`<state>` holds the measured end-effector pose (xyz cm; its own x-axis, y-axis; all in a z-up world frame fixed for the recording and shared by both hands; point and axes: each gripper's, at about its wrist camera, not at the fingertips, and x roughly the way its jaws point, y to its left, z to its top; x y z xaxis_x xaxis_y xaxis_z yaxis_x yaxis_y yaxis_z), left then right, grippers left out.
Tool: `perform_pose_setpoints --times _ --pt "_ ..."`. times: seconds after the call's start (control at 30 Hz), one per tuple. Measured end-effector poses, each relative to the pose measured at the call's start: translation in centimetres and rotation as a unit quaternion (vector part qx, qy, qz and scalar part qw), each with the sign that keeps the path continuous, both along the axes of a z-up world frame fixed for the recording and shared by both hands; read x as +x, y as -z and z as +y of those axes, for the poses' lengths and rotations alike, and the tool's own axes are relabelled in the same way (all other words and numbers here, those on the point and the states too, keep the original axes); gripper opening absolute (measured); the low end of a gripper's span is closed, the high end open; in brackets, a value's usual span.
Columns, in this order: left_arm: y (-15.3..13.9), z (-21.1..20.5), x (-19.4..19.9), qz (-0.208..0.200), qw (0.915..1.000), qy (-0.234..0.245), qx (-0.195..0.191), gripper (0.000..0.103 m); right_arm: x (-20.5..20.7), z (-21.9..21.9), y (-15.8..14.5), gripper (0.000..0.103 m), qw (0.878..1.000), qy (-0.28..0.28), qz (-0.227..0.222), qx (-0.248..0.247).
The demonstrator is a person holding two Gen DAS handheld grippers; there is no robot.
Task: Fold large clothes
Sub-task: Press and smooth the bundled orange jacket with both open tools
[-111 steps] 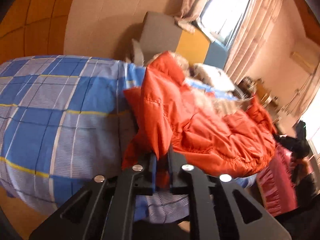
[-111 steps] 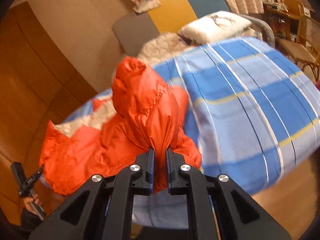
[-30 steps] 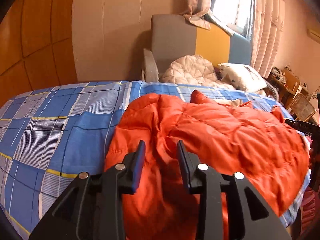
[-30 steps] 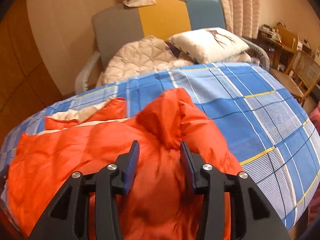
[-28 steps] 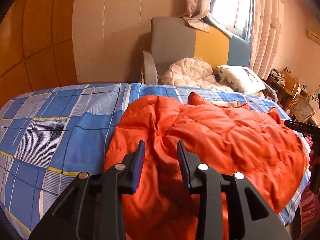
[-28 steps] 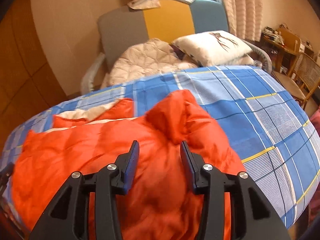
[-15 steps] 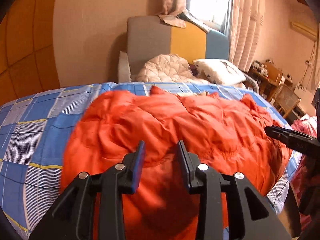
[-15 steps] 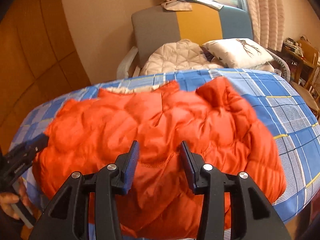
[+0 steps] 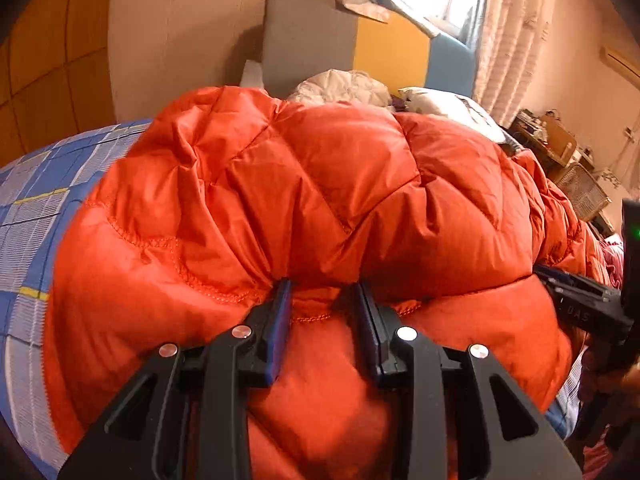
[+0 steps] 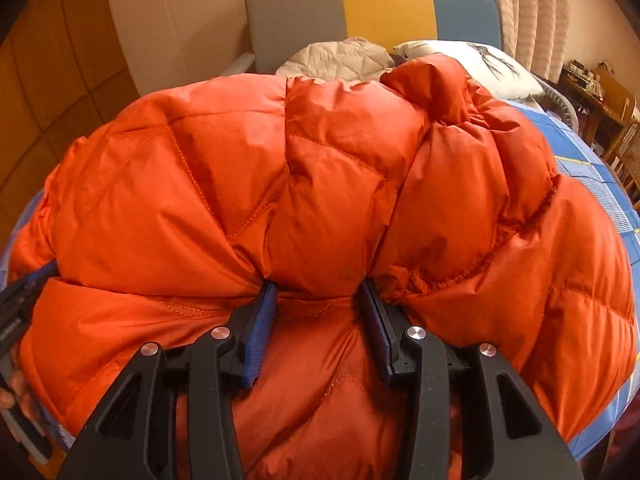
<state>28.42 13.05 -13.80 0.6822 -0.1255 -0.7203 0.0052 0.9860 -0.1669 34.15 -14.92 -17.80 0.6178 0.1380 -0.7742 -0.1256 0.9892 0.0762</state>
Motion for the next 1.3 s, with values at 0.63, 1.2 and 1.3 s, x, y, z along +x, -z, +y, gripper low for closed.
perform_pose_setpoints --times 0.63,1.2,1.3 --pt "-5.0 -6.4 -0.8 -0.057 0.9941 0.092 -0.005 0.039 -3.6 -3.9 -3.7 0.06 0.999 0.029 -0.028 0.027" --pt "-0.7 -6.3 0.0 -0.028 0.9889 0.144 0.021 0.042 -3.0 -3.6 -1.3 0.063 0.999 0.043 -0.005 0.016" --pt "-1.5 -6.0 -1.2 -0.041 0.9887 0.141 0.031 0.05 -3.7 -3.9 -1.8 0.063 0.999 0.044 -0.009 0.024"
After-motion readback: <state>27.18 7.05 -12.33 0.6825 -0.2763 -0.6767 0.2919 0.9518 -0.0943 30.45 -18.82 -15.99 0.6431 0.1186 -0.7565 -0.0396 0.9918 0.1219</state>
